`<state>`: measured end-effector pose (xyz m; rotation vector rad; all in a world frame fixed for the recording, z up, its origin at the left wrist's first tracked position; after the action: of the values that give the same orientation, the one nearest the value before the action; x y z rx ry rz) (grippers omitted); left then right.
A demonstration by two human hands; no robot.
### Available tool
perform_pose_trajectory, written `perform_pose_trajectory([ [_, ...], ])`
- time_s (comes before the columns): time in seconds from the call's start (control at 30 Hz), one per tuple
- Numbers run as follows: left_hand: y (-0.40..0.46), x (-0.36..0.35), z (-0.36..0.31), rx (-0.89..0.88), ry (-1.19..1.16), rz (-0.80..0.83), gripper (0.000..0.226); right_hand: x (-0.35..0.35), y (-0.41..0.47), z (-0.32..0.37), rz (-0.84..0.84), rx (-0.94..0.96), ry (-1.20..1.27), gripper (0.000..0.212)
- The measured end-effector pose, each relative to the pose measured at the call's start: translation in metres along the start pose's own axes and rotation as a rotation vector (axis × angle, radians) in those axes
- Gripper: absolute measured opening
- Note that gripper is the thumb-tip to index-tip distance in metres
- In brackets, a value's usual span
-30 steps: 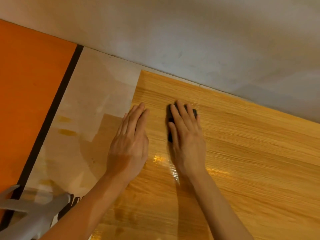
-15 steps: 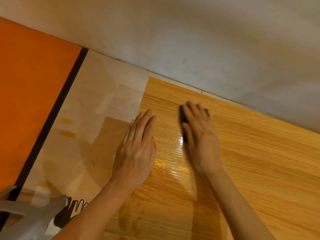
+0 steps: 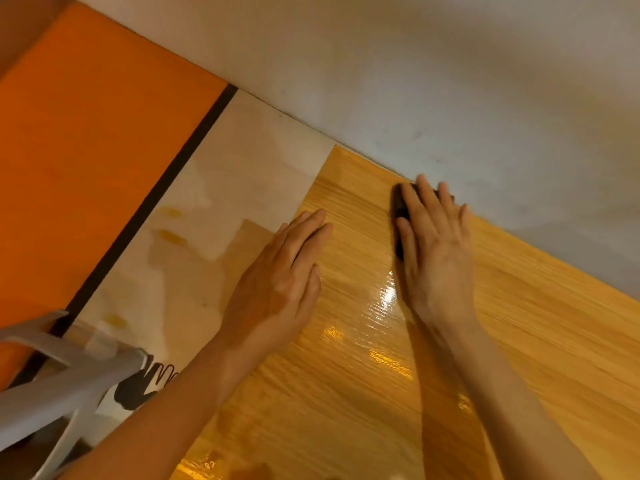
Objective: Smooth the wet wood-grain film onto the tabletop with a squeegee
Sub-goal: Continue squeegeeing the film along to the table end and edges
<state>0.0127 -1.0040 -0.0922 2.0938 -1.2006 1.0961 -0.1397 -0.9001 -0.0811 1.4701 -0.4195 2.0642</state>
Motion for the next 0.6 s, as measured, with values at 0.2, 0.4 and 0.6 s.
perform_pose_trajectory([
  [0.2, 0.001, 0.000, 0.003, 0.037, 0.025, 0.019, 0.048, 0.029, -0.020, -0.058, -0.136, -0.280, -0.002, 0.043],
  [0.4, 0.002, -0.001, 0.004, 0.054, 0.014, 0.035, 0.049, -0.015, 0.069, 0.026, -0.064, -0.072, -0.083, 0.039],
  [0.6, 0.002, -0.003, 0.004, 0.049, -0.005, 0.031, 0.049, 0.006, 0.062, -0.028, 0.053, -0.082, 0.056, 0.031],
])
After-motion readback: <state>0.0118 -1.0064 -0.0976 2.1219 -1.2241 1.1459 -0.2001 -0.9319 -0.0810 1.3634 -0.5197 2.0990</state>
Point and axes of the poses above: each hand's wrist, its own y-axis towards the middle knuckle, its own x-axis out of the back of the hand, z = x × y, the point moved 8 cm from there along y, towards the middle knuckle, and after that the axes turned 8 degrees about x, right-handed, at the moved point
